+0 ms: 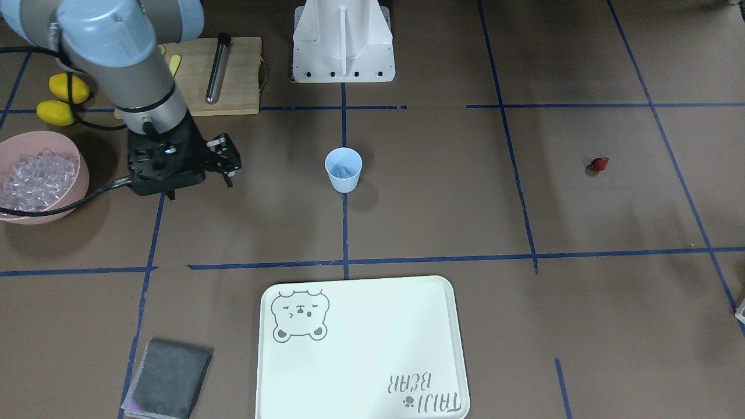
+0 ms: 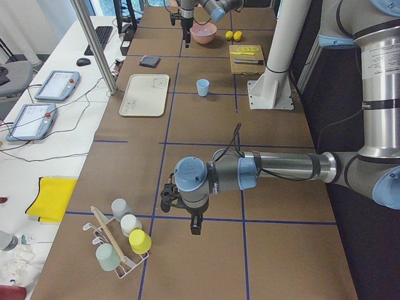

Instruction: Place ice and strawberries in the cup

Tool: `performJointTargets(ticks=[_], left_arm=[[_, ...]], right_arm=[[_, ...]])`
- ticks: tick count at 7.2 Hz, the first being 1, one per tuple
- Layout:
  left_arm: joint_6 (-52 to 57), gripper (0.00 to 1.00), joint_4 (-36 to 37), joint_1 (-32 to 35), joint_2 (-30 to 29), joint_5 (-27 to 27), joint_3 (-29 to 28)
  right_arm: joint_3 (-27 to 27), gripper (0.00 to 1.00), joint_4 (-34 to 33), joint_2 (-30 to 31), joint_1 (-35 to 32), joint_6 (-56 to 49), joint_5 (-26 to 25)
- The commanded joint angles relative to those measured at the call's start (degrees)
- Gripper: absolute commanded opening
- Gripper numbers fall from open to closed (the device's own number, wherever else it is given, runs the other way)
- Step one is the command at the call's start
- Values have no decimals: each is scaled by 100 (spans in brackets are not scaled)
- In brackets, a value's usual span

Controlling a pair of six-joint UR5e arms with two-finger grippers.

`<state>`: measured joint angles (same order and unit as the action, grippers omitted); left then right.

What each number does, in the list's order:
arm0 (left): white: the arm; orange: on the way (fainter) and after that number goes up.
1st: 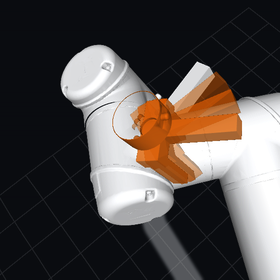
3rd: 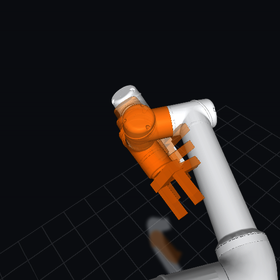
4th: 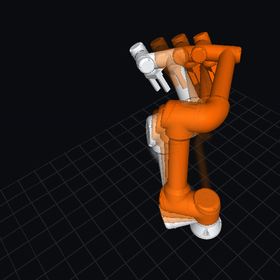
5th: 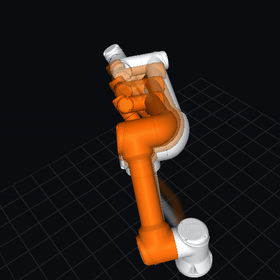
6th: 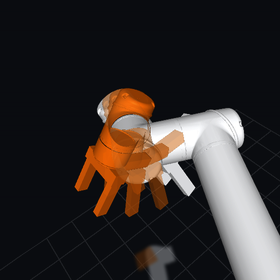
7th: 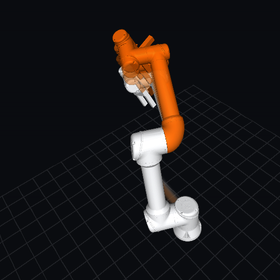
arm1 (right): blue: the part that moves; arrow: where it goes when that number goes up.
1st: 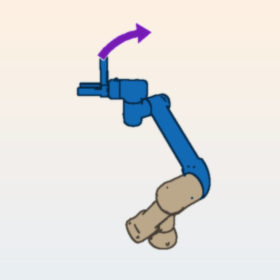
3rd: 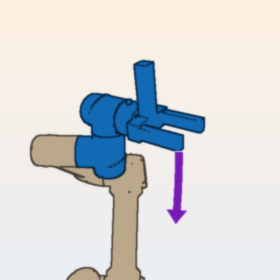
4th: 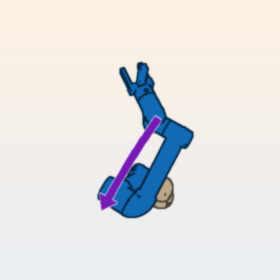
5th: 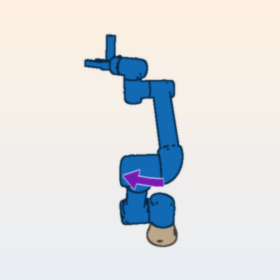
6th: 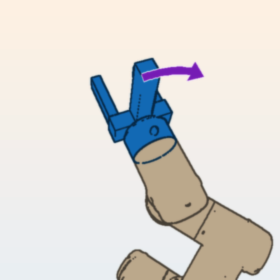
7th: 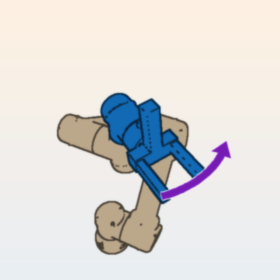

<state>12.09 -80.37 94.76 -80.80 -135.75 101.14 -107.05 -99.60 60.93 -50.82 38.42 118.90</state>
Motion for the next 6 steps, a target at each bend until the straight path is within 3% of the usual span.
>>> performJointTargets(ticks=[1, 3, 6], left_arm=[[-31, 100, -344, -2, -111, -4, 125], [-23, 100, -829, -2, -103, 22, 82], [-31, 100, -1543, -2, -94, 31, -24]], right_arm=[[-9, 99, -15, 741, -1100, -1530, 833], [87, 99, -50, 1296, -2007, -3106, 916], [780, 99, -481, 1805, -3273, -5574, 1153]])
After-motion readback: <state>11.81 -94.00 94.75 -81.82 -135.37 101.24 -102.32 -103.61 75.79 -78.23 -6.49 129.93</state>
